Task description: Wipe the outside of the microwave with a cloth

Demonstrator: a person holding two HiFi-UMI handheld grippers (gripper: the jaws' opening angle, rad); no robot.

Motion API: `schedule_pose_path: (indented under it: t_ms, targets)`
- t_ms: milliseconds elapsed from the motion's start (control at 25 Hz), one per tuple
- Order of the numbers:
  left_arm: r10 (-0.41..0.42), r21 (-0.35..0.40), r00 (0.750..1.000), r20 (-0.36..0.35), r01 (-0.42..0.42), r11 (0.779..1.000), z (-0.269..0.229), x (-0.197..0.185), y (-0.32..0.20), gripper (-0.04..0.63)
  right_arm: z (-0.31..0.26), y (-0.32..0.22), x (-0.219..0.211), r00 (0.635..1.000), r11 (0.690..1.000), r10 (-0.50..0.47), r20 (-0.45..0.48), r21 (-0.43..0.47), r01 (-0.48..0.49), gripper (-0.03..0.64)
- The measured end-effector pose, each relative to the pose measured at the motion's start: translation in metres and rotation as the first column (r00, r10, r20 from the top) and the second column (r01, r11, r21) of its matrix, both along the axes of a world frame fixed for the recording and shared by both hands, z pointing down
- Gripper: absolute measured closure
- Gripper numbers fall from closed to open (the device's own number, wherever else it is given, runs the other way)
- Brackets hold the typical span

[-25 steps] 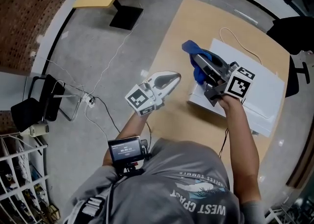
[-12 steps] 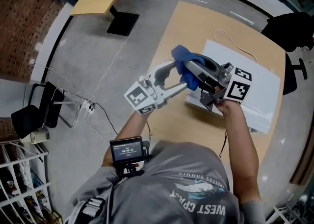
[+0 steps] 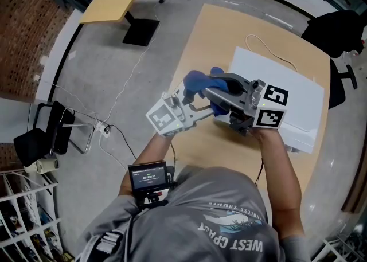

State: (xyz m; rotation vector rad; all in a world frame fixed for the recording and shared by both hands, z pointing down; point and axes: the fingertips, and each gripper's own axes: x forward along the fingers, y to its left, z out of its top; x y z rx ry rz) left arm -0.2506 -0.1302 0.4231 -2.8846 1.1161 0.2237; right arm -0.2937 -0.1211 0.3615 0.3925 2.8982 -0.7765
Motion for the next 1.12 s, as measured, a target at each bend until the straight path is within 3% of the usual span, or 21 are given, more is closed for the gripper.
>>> schedule_pose_path:
  t_ms: [200, 360, 520, 680, 800, 920, 1000, 1120]
  targets:
    - [0.024, 0.003, 1.0, 0.01, -0.024, 1.0, -0.004, 0.011, 0.006, 0.468, -0.007, -0.003, 0.01, 0.996, 0.993, 0.072, 0.044, 0.094, -0.076, 0.491]
    - [0.003, 0.022, 1.0, 0.021, -0.003, 1.0, -0.006, 0.013, 0.003, 0.503, -0.013, -0.011, 0.022, 0.984, 0.978, 0.16, 0.082, 0.122, -0.169, 0.453]
    - [-0.061, 0.02, 0.998, 0.016, 0.061, 0.998, -0.009, -0.001, -0.011, 0.512, -0.024, -0.038, 0.05, 0.943, 0.939, 0.308, 0.129, 0.117, -0.323, 0.437]
    - [-0.145, 0.0, 0.985, 0.097, 0.146, 0.989, 0.01, -0.016, -0.037, 0.515, -0.022, -0.063, 0.086, 0.898, 0.895, 0.421, 0.126, 0.102, -0.434, 0.437]
    - [-0.233, 0.0, 0.946, 0.223, 0.239, 0.971, 0.036, -0.024, -0.062, 0.515, -0.014, -0.073, 0.113, 0.877, 0.874, 0.47, 0.102, 0.087, -0.478, 0.439]
    - [-0.302, 0.027, 0.872, 0.385, 0.316, 0.948, 0.073, -0.031, -0.087, 0.515, 0.0, -0.079, 0.134, 0.86, 0.857, 0.507, 0.064, 0.065, -0.511, 0.439]
    - [-0.302, 0.001, 0.841, 0.449, 0.338, 0.941, 0.104, -0.032, -0.095, 0.515, 0.009, -0.082, 0.146, 0.848, 0.847, 0.528, 0.04, 0.048, -0.53, 0.439]
    - [-0.262, -0.04, 0.819, 0.511, 0.327, 0.944, 0.147, -0.028, -0.1, 0.515, 0.021, -0.082, 0.159, 0.835, 0.834, 0.551, 0.006, 0.032, -0.55, 0.439]
